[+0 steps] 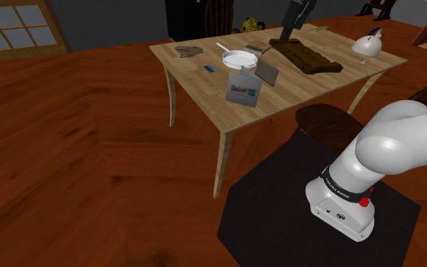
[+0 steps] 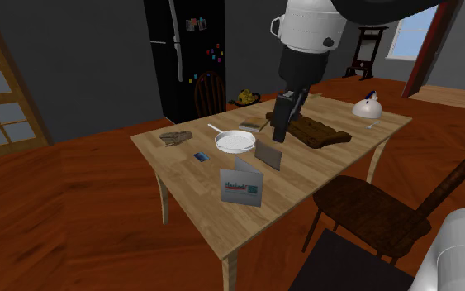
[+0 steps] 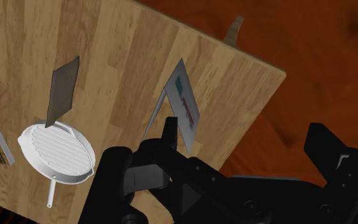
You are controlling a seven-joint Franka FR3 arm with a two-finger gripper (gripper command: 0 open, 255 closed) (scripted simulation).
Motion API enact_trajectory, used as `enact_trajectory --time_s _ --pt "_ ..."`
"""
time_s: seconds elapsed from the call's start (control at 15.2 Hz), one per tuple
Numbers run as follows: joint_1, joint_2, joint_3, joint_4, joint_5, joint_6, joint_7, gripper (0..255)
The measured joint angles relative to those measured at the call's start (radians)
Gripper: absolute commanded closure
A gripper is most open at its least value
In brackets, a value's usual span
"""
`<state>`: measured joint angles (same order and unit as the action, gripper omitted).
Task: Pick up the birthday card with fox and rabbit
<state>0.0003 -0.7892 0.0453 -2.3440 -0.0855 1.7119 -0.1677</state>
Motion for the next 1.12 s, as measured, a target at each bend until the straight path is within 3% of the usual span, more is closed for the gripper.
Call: enact_trajectory --time_s 0.4,1.12 --pt "-0.012 0.091 -0.043 -0.038 -0.004 0.108 -0.028 0" --pt "-0.034 0.431 -0.156 -0.038 0.019 0.389 -0.122 0"
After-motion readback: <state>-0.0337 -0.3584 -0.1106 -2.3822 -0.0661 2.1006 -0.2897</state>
